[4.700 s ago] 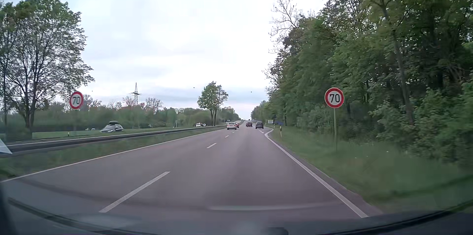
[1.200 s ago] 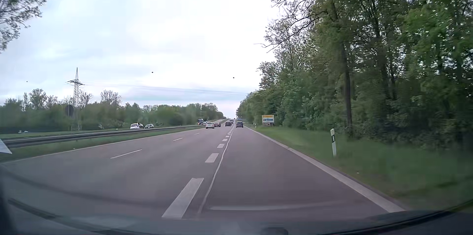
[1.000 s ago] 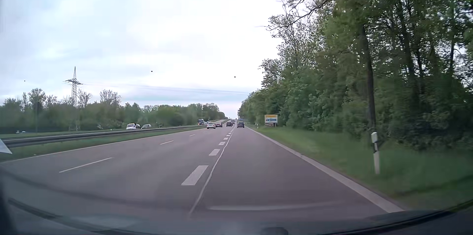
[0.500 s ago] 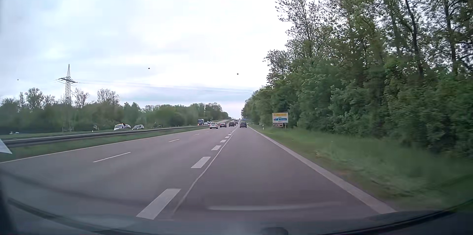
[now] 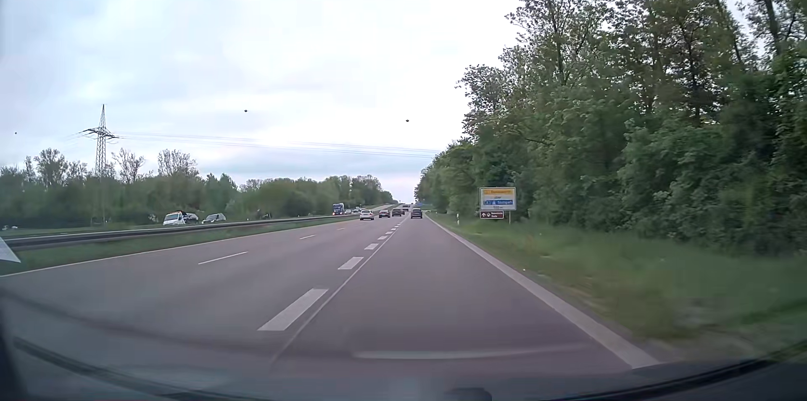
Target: Follow the waypoints while adhering to traffic rules and regulations
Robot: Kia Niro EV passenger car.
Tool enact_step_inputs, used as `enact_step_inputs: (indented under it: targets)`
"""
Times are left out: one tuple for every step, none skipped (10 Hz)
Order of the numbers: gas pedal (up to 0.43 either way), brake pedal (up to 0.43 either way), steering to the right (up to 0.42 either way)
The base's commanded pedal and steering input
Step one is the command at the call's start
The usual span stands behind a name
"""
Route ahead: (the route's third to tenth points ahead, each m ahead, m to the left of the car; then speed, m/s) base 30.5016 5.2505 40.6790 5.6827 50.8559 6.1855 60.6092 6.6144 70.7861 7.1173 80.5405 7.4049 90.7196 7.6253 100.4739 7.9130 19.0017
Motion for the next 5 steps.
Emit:
enact_step_inputs:
  targets:
    - [0.150,0.000,-0.005]
    - [0.150,0.000,-0.005]
    - [0.150,0.000,-0.005]
    - [0.150,0.000,-0.005]
    - [0.150,0.000,-0.005]
